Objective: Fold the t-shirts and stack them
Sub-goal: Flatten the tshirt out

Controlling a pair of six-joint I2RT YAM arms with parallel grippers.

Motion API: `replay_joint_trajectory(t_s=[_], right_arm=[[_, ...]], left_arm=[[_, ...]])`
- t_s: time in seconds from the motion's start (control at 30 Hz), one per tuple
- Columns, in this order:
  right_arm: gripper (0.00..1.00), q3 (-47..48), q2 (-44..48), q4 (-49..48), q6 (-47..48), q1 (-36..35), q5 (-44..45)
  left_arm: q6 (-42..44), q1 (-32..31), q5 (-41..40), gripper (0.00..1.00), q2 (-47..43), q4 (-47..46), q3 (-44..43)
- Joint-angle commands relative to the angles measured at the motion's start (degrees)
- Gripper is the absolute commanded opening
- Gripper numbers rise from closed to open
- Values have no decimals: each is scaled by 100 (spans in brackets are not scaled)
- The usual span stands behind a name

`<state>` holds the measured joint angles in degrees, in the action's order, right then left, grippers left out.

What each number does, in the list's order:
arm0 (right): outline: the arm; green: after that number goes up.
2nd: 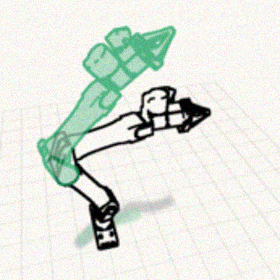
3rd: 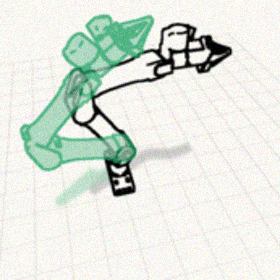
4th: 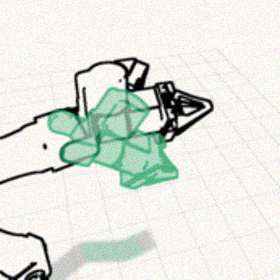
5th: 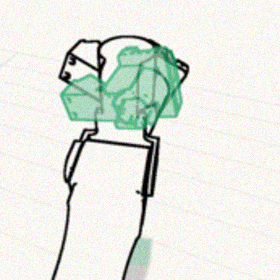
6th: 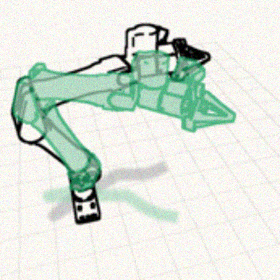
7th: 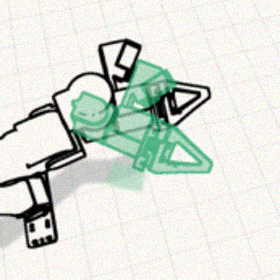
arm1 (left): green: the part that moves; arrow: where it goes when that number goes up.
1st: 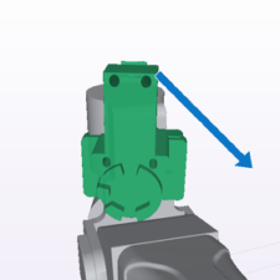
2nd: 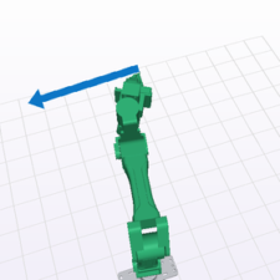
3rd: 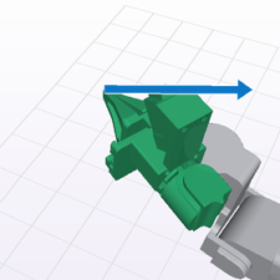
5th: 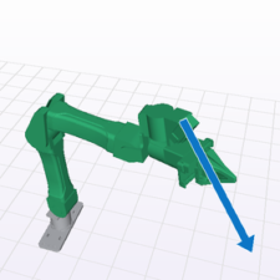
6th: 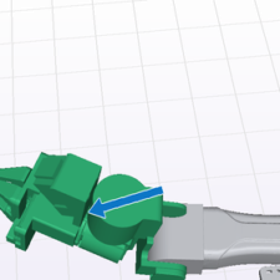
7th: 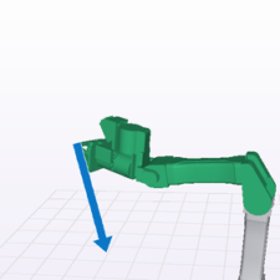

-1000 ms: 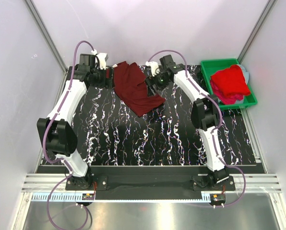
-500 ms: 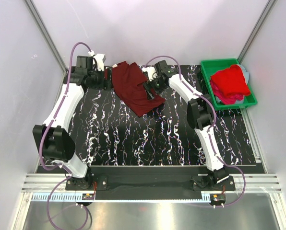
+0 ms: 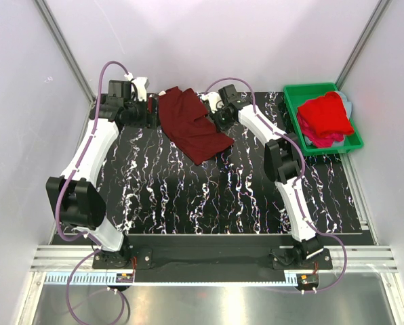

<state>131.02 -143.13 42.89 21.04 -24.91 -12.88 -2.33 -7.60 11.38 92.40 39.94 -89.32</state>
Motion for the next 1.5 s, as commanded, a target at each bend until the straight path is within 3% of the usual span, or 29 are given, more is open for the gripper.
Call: replay_joint_trajectory(t_s=[0.0, 0.03, 0.33, 0.53, 0.77, 0.9, 1.03, 1.13, 1.17, 1.27, 1.37, 1.47], right_arm=[[5, -41, 198, -27, 67, 21, 23], [0, -42, 224, -9, 76, 21, 32], [0, 336, 1348, -35, 111, 30, 278], [0, 1249, 2157, -1, 620, -58, 32], [0, 1198, 3298, -579, 595, -85, -504], [0, 575, 3687, -748, 550, -85, -584], [0, -364, 3757, -4, 902, -85, -689], [0, -1628, 4160, 273, 1131, -76, -724], [0, -2520, 4605, 194, 1096, -67, -785], [0, -4052, 5520, -377, 789, -85, -795], [0, -4418, 5927, -300, 648, -93, -1101], [0, -3895, 5684, -299, 366, -102, -1242]], left_arm=[[-57, 21, 102, 80, -99, -277, -7], [-57, 21, 102, 80, -99, -294, 2], [-92, 30, -153, 80, -91, -356, -50], [-224, 188, -750, 75, 120, -435, -314], [-374, 320, -795, 70, 366, -435, -850], [-418, 329, -751, 70, 410, -470, -929], [-488, 338, -655, 71, 428, -452, -903], [-488, 338, -383, 73, 463, -400, -912], [-488, 320, -121, 73, 507, -365, -929], [-514, 250, 625, 73, 647, -365, -868], [-654, 232, 1207, 70, 928, -417, -920], [-769, 232, 956, 69, 1078, -479, -1070]])
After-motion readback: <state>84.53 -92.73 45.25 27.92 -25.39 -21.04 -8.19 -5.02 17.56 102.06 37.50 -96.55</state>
